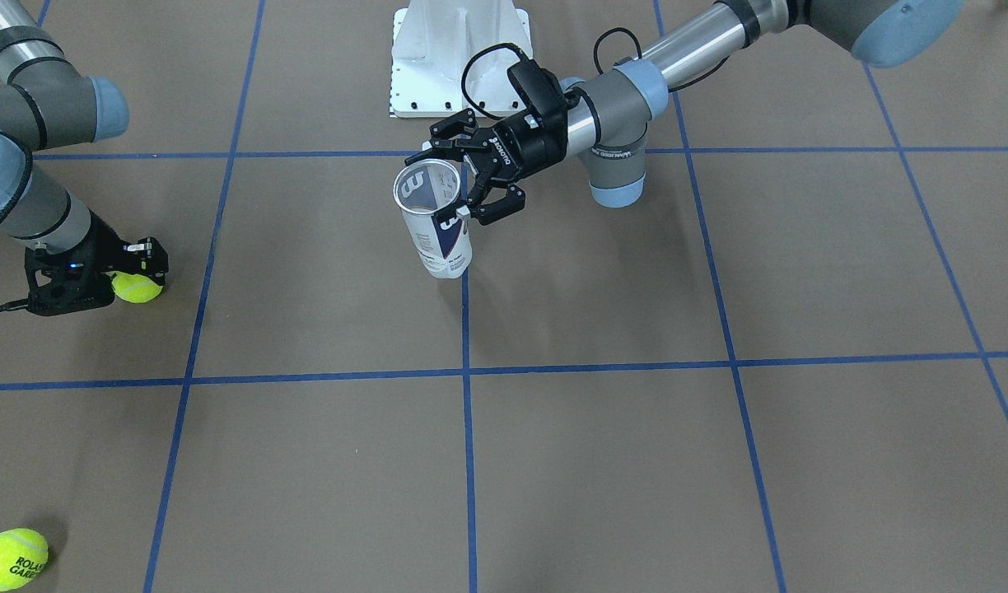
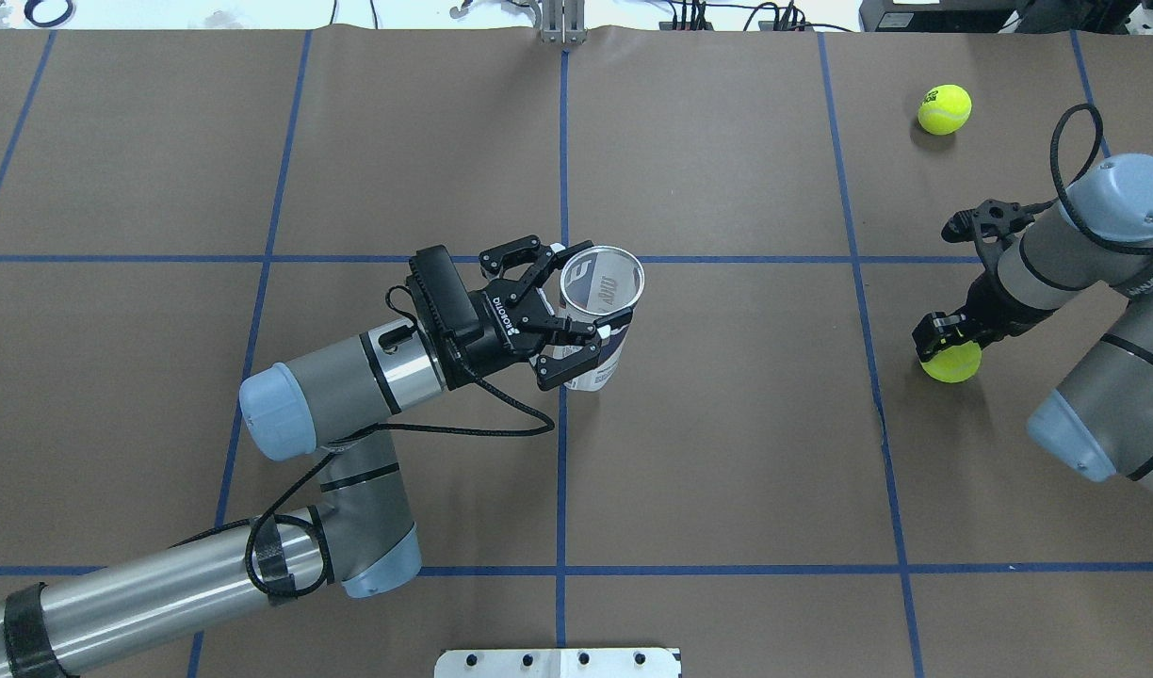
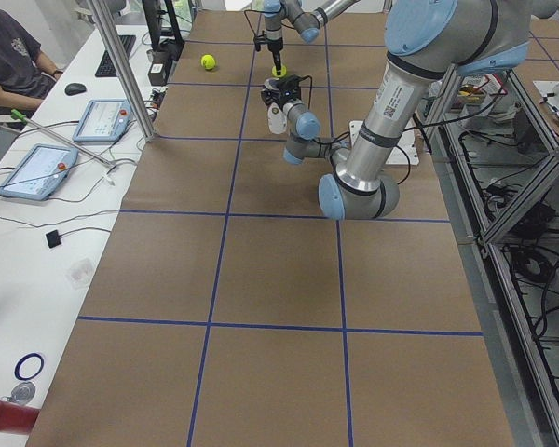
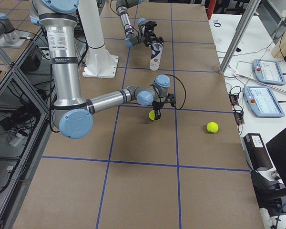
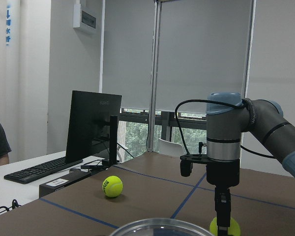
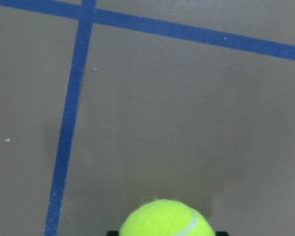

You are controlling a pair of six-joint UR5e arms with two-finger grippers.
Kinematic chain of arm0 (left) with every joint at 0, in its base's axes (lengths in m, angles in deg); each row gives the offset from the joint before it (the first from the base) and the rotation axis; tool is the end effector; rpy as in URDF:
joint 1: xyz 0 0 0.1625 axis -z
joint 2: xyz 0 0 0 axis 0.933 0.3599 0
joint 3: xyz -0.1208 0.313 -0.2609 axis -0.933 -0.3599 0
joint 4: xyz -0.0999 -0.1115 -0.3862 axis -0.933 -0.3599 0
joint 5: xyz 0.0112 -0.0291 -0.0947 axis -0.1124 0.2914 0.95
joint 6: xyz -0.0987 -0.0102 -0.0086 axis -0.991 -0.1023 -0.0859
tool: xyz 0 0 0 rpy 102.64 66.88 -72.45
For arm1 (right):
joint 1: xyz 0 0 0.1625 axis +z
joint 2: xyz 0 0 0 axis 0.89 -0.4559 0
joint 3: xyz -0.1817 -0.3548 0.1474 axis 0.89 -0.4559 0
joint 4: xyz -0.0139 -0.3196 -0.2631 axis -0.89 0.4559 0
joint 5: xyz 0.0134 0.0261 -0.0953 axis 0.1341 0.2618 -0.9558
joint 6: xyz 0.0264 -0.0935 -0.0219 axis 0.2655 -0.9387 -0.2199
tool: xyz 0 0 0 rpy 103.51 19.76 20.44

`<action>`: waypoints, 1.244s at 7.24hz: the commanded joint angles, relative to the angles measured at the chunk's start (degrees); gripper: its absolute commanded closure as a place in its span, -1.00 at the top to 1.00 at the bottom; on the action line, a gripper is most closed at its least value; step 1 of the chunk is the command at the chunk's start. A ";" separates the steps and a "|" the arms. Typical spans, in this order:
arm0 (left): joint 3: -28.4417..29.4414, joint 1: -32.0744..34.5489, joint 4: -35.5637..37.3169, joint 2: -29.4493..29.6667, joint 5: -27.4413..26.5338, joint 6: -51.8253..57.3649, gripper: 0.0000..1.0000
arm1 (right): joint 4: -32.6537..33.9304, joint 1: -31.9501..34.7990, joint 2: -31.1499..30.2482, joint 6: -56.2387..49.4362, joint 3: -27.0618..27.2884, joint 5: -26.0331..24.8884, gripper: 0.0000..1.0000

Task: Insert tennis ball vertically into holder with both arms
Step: 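Reach the right gripper to the nearer tennis ball and grasp it, then carry the ball with the right gripper over the upright holder's opening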

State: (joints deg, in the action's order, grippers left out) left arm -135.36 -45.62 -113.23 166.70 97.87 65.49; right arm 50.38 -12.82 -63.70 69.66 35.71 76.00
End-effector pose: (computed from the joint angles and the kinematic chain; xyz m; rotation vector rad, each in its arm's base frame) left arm 0.5373 -0.3918 0.2072 1.6793 1.4629 0.2999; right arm -0.2950 -0.4725 0.5134 0.0099 -0.7627 -0.1855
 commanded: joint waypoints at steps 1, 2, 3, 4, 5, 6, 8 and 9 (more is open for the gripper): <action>0.02 -0.70 -0.09 -0.07 0.00 -0.16 0.62 | 1.23 3.17 3.72 2.74 3.72 3.21 -1.00; 0.11 -0.96 -0.09 -0.07 0.00 -0.17 0.63 | 5.59 3.72 9.84 7.29 3.73 4.02 -1.00; 0.55 -1.31 -0.09 -0.07 0.00 -0.17 0.64 | 11.20 3.73 16.08 9.08 3.73 4.12 -1.00; 1.25 -1.84 -0.09 0.01 -0.26 -0.17 0.64 | 14.56 3.64 20.41 11.62 4.25 4.46 -1.00; 1.60 -2.37 -0.53 0.01 -0.87 -0.17 0.65 | 14.42 3.47 23.23 17.04 4.25 5.08 -1.00; 3.26 -2.55 -2.62 0.27 -2.10 -0.25 0.66 | 14.42 3.46 24.13 18.66 5.30 5.78 -1.00; 3.89 -3.34 -3.87 0.45 -2.46 -0.25 0.66 | 14.59 2.85 27.45 25.75 6.89 5.87 -1.00; 3.98 -3.34 -4.39 0.45 -2.46 -0.25 0.67 | 14.59 2.07 29.22 30.06 7.33 5.96 -1.00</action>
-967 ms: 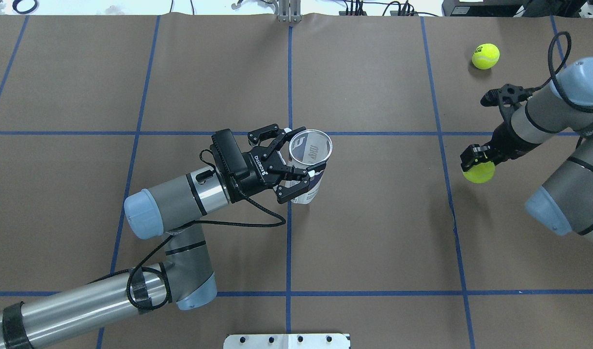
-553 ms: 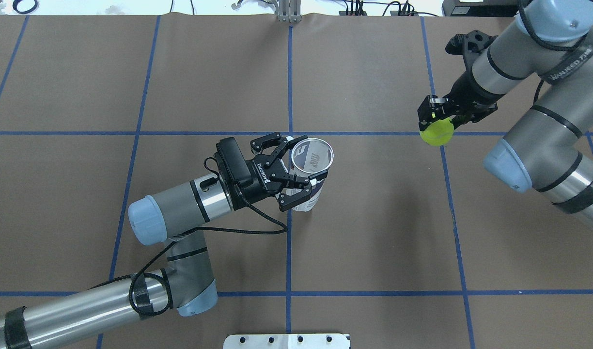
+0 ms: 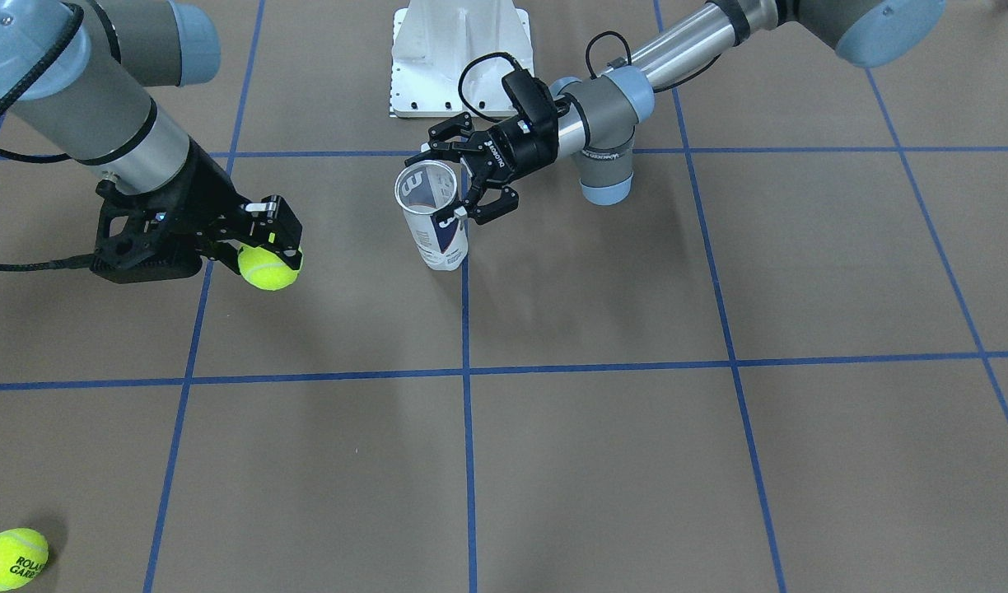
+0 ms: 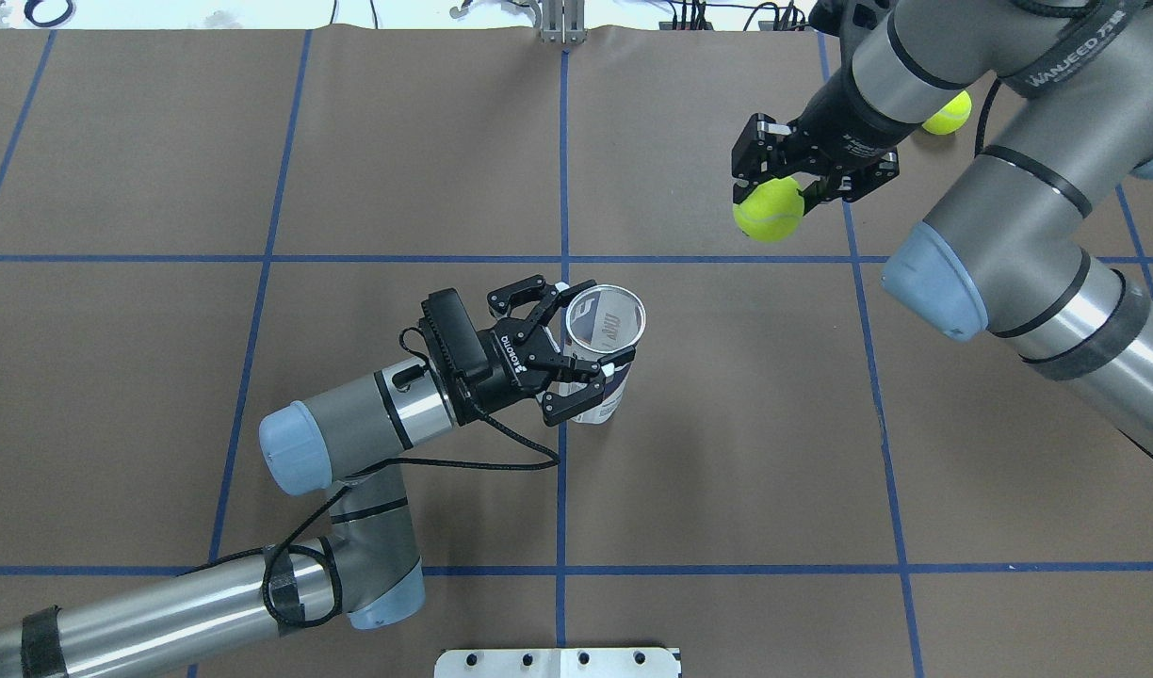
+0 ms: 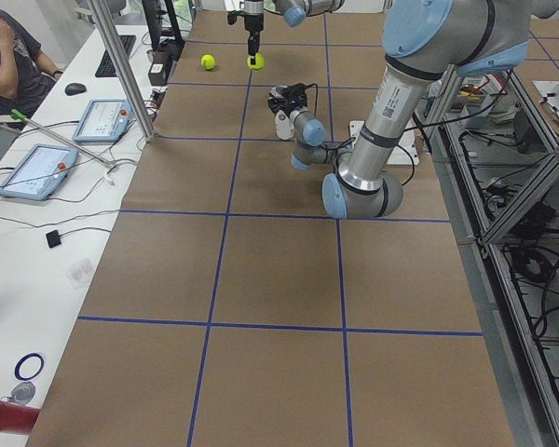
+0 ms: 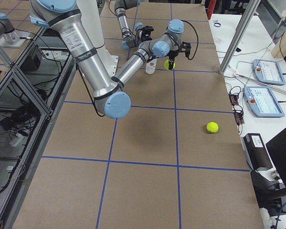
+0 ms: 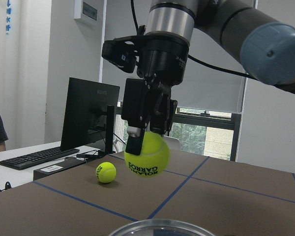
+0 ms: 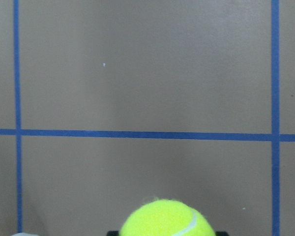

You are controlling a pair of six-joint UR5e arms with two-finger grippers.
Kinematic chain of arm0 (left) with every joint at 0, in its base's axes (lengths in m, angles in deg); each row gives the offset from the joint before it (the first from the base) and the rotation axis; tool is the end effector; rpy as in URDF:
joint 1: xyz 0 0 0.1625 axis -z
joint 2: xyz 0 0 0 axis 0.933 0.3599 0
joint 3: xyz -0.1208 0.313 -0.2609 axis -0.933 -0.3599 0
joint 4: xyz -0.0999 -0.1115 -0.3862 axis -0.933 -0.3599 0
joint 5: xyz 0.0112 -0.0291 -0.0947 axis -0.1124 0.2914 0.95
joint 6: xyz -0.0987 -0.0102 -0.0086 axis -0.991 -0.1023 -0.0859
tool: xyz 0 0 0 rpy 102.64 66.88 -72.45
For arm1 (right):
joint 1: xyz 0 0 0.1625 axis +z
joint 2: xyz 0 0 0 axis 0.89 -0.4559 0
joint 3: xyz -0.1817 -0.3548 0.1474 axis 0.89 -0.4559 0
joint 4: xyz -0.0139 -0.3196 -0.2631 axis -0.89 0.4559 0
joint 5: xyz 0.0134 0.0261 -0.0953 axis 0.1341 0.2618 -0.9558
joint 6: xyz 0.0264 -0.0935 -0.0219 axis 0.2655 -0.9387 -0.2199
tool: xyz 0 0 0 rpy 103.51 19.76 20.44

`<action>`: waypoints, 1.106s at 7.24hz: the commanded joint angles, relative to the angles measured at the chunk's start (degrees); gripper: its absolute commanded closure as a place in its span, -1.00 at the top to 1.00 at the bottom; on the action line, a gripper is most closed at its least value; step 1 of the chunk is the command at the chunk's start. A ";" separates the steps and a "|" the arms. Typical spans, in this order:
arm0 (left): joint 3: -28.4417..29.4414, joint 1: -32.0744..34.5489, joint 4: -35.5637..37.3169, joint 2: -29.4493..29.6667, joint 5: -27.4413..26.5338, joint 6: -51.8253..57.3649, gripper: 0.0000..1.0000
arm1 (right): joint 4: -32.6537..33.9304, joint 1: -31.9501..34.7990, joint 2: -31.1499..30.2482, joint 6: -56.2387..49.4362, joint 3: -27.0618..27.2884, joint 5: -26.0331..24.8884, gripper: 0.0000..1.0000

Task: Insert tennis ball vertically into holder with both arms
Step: 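Carry the ball with the right gripper over the upright holder's opening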

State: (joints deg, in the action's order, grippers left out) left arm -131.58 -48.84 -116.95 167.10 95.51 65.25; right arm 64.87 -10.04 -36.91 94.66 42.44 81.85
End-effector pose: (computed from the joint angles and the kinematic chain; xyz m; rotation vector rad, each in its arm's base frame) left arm 0.5656 -0.3679 0.2273 1.6486 1.4959 0.2823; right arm -0.3180 -0.5339 0.2071 0.0074 -1.0325 0.1150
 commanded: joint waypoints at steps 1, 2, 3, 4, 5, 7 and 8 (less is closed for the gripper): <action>0.19 -0.11 -0.94 -0.03 -0.18 0.00 0.70 | 0.19 -1.59 3.75 7.63 1.20 0.11 -1.00; 0.19 -0.20 -0.94 -0.03 -0.10 0.00 0.78 | 0.19 -2.82 4.81 10.18 1.73 -0.24 -1.00; 0.19 -0.20 -0.94 -0.03 -0.10 0.00 0.84 | 0.19 -3.96 5.78 11.77 1.82 -0.59 -1.00; 0.10 -0.20 -0.94 -0.03 -0.18 0.00 0.84 | 0.19 -5.63 6.14 13.18 1.82 -1.55 -1.00; 0.10 -0.20 -1.03 -0.03 -0.18 0.00 0.84 | 0.19 -6.78 6.66 14.50 1.91 -1.91 -1.00; 0.10 -0.20 -1.03 -0.03 -0.10 0.00 0.84 | 0.19 -9.33 7.72 17.31 2.26 -3.92 -1.00; 0.19 -0.20 -1.03 -0.03 -0.18 0.00 0.84 | 0.19 -10.73 8.77 17.84 2.26 -5.50 -1.00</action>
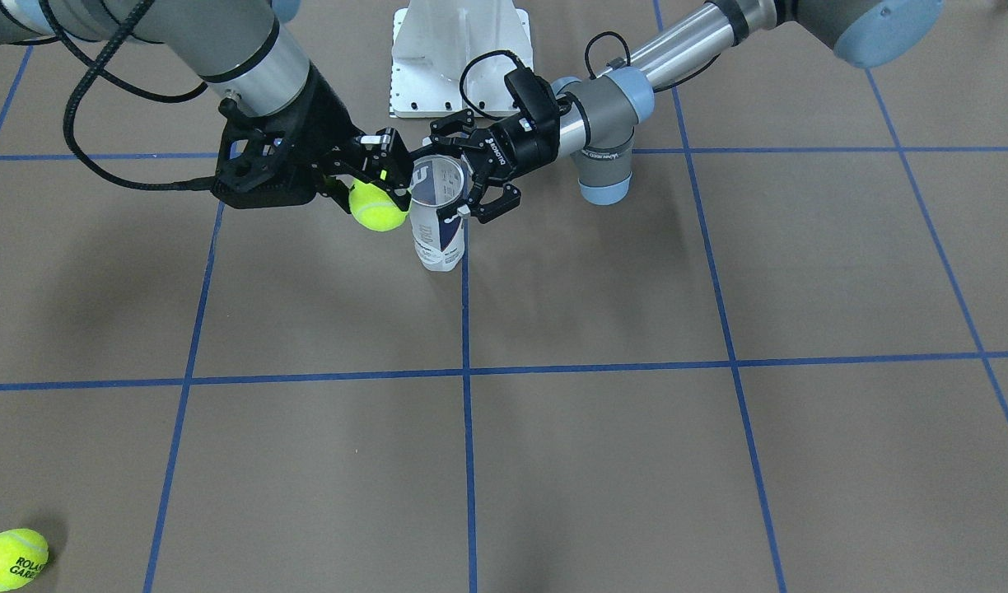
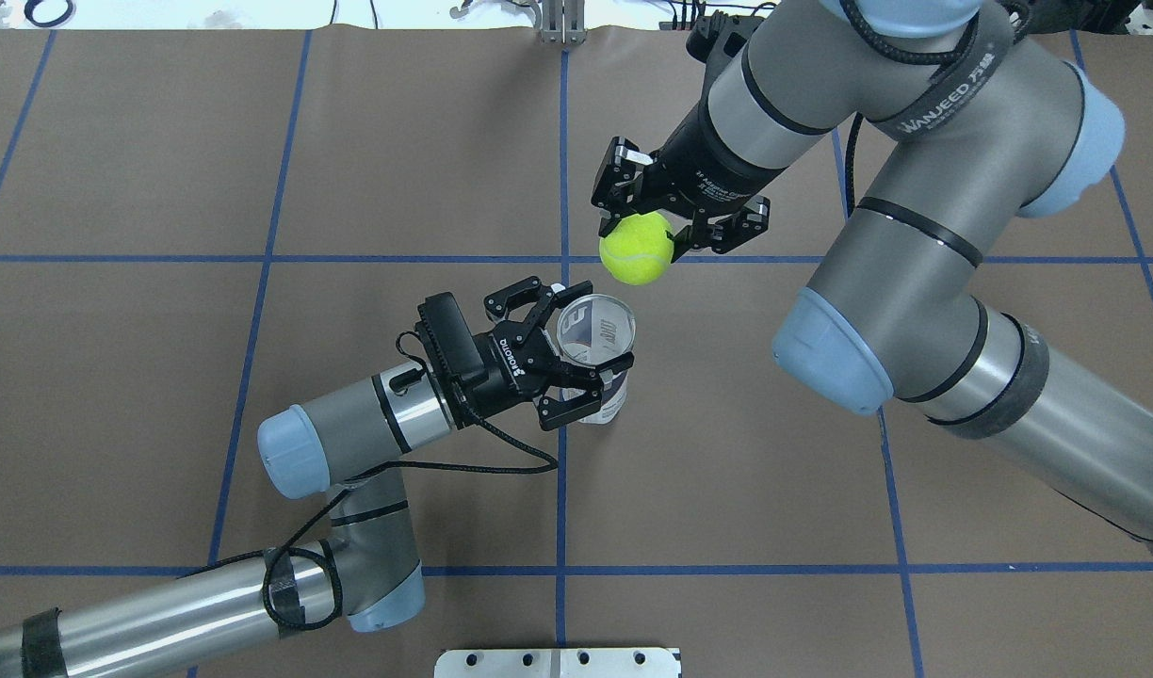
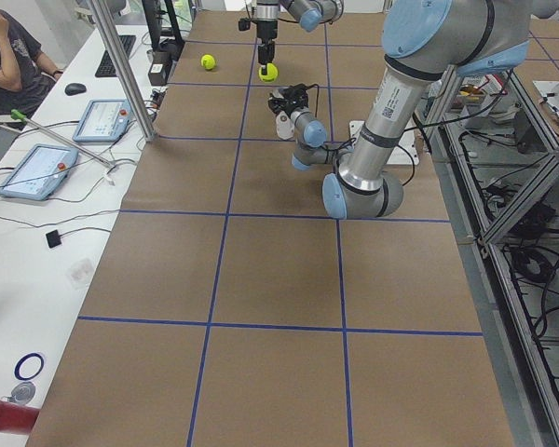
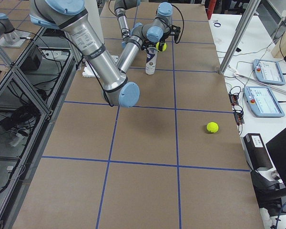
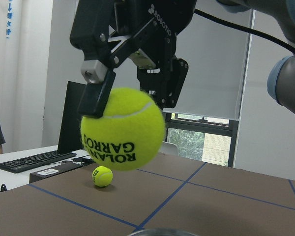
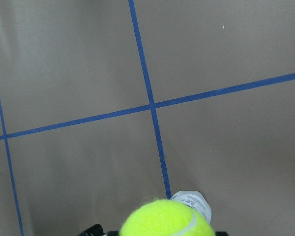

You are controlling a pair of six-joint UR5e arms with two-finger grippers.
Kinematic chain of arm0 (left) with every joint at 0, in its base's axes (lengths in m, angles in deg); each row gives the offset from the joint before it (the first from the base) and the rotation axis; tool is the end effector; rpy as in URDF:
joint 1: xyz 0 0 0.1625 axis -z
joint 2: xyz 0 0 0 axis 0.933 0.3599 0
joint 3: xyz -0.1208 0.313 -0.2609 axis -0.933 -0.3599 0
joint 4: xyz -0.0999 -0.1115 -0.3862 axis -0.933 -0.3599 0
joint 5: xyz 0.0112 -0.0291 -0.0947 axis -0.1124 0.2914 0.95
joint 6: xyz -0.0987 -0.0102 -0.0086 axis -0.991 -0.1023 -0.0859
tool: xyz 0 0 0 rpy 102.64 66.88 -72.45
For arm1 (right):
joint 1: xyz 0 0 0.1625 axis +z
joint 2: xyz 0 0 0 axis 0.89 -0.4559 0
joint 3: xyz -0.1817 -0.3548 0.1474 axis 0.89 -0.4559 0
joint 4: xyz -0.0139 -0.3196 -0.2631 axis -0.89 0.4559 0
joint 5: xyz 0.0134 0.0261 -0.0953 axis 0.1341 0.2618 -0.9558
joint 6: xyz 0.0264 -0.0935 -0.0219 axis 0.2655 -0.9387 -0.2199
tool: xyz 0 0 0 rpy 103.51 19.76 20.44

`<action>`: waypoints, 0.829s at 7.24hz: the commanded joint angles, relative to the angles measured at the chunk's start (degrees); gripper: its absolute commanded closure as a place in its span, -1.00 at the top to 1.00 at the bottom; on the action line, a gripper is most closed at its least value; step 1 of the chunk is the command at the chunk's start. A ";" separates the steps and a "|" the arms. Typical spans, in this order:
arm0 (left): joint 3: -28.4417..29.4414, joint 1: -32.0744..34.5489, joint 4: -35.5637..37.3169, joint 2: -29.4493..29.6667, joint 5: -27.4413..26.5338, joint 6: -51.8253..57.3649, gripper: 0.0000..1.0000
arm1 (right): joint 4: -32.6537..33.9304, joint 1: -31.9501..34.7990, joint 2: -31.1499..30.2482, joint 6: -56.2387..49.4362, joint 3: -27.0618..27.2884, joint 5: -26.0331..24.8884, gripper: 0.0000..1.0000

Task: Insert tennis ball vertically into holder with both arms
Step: 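Carry the ball with the right gripper over the upright holder's opening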

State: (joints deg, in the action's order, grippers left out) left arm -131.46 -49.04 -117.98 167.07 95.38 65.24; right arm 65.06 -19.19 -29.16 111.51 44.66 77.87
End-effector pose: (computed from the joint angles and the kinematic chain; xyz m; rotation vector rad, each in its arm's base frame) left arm 0.5649 -0.3654 0.2282 1.6558 1.5089 0.2745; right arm -0.3878 -0.4734 0.1132 -0.0744 -1.1229 0.2023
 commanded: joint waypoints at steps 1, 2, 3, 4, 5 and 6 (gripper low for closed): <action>0.07 0.00 0.08 0.09 -0.06 0.00 0.84 | 0.44 -2.46 1.20 1.70 0.22 -2.05 -1.00; 0.07 0.00 0.09 0.00 0.03 0.00 0.85 | 0.44 -3.34 1.03 1.71 0.49 -2.23 -1.00; 0.07 0.00 0.09 0.09 -0.06 0.09 0.85 | 0.53 -4.56 0.94 1.71 0.57 -3.37 -0.70; 0.07 0.00 0.09 0.09 -0.06 0.00 0.84 | 0.70 -5.45 0.94 1.71 0.84 -4.07 0.15; 0.07 0.00 0.00 0.00 -0.06 0.00 0.84 | 2.10 -6.15 1.12 1.71 1.10 -5.65 0.97; 0.07 0.00 0.08 -0.09 -0.06 0.00 0.85 | 3.07 -6.33 1.12 1.71 1.45 -6.36 0.98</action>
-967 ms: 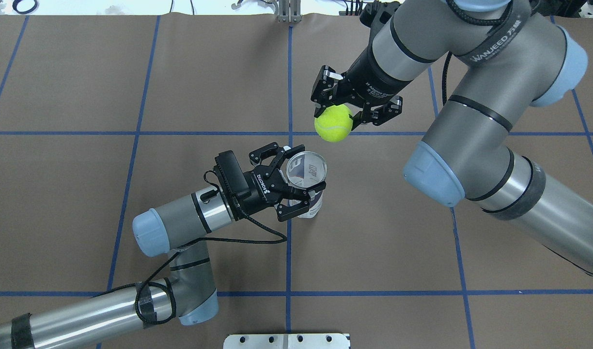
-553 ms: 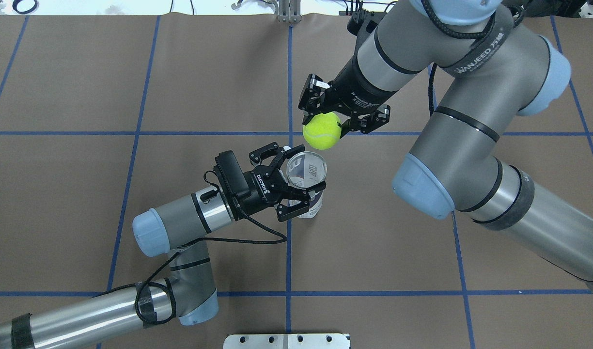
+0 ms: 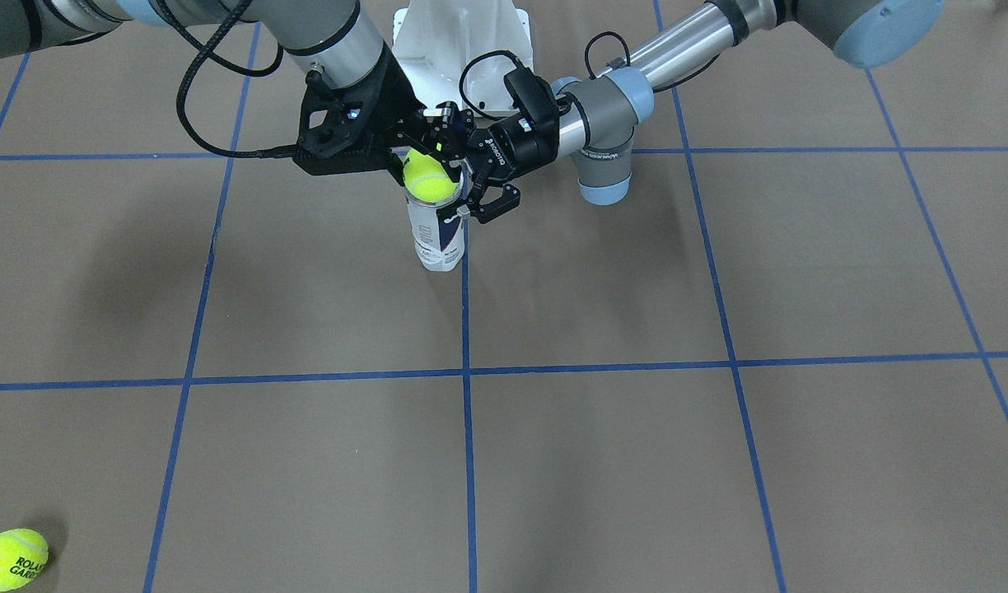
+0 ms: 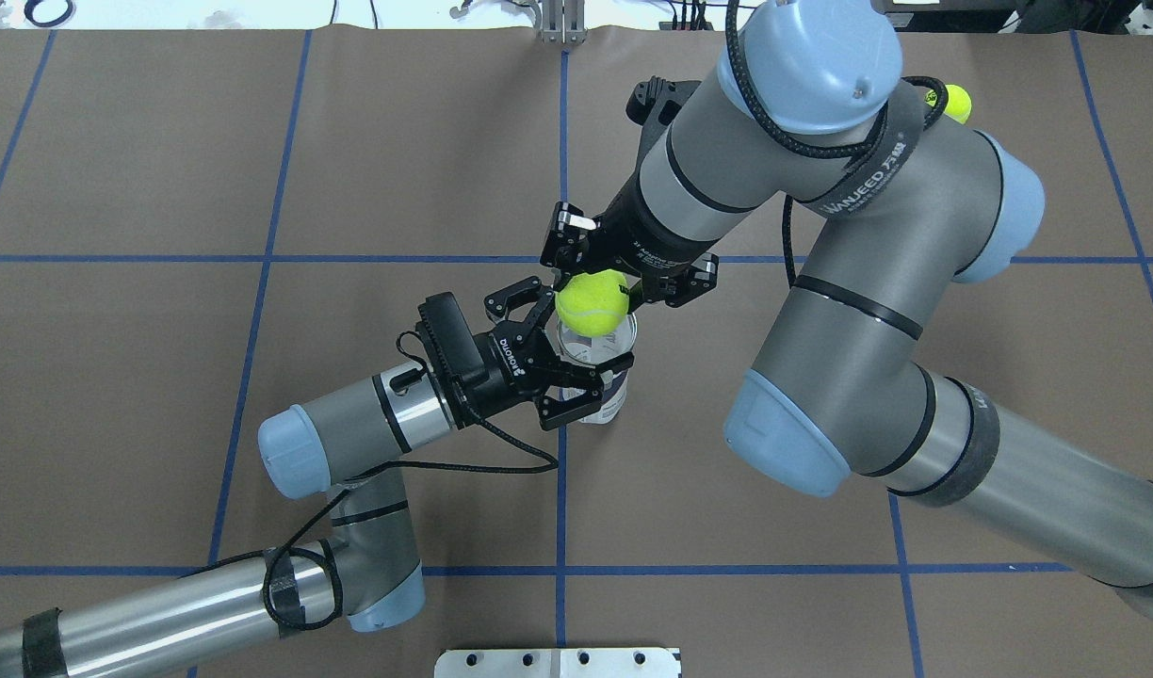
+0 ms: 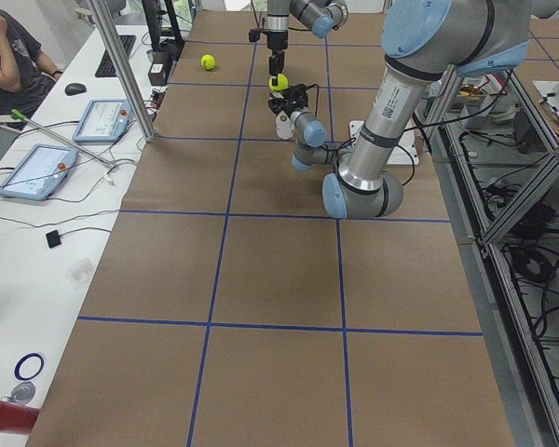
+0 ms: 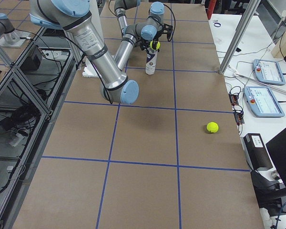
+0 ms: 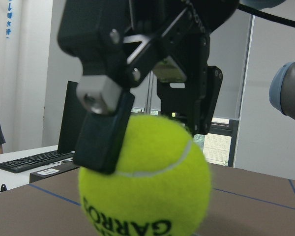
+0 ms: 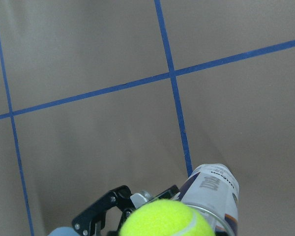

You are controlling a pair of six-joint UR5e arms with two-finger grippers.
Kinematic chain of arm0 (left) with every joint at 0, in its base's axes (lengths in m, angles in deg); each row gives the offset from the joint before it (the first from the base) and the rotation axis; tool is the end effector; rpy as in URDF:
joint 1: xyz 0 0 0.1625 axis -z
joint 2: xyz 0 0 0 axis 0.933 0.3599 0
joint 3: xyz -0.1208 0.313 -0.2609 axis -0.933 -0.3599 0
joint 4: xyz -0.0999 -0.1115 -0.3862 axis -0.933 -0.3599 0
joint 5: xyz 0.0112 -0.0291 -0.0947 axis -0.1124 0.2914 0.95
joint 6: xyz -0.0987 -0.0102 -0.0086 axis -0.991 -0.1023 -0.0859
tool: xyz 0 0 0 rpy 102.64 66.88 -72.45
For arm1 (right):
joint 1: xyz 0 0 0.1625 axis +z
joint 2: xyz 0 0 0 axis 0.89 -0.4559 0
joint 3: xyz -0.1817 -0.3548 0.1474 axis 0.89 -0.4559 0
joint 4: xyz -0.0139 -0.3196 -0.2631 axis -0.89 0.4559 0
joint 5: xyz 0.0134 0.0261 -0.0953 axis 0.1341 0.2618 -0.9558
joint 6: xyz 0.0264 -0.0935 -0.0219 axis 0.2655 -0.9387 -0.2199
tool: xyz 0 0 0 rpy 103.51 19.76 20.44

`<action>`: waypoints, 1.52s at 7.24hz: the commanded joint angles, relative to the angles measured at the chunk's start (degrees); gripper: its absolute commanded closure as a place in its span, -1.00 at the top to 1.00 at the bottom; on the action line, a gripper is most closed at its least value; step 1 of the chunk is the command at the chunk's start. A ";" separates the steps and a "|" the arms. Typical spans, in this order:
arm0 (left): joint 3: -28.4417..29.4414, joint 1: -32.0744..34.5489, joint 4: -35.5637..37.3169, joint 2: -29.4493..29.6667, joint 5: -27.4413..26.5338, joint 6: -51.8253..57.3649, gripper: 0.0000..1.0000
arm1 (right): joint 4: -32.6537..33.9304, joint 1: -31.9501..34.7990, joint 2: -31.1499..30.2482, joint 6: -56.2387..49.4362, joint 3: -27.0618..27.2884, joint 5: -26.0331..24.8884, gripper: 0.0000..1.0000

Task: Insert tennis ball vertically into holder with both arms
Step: 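Release the ball into the holder and raise the right gripper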

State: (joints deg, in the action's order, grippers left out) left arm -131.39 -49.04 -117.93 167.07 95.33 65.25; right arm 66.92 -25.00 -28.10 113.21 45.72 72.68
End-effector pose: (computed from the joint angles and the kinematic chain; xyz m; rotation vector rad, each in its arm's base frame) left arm 0.5653 -0.3656 0.2287 1.6548 1.5067 0.2747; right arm -0.4272 -0.4362 0.1026 -0.0664 -1.0966 0.1850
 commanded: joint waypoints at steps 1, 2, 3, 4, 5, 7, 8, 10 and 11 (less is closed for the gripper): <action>0.00 0.00 0.04 -0.18 0.00 -0.01 0.85 | 1.21 -0.44 -0.12 0.00 0.56 -1.18 0.98; 0.00 0.00 -0.05 -0.18 0.00 -0.01 0.85 | 1.21 -0.53 -0.20 0.00 0.57 -1.18 0.98; 0.00 0.00 0.04 -0.18 0.00 -0.01 0.84 | 1.21 -0.44 -0.20 0.00 0.65 -1.18 0.98; 0.00 0.00 0.04 -0.27 0.00 -0.01 0.85 | 1.21 -0.27 -0.73 0.00 1.44 -1.09 0.98; 0.00 0.00 0.04 -0.27 0.00 -0.01 0.84 | 1.21 1.73 -2.65 0.00 2.75 -0.83 0.98; 0.09 -0.09 0.04 -0.27 0.08 -0.01 0.84 | 1.13 6.56 -7.83 -2.18 4.44 -0.30 0.98; 0.09 -0.09 0.04 -0.27 0.00 -0.01 0.84 | 1.21 9.63 -9.68 -8.20 3.39 -0.21 0.98; -0.09 0.00 -0.05 -0.27 0.00 -0.01 0.84 | 0.87 17.79 -11.63 -20.85 -4.30 2.76 0.97; -0.09 0.00 -0.22 -0.27 -0.09 -0.01 0.84 | 0.69 21.41 -11.54 -29.70 -11.14 2.69 0.97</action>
State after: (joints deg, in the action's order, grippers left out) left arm -131.42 -49.08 -118.01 166.80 95.31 65.24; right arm 67.86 -8.47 -39.37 93.43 41.98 74.70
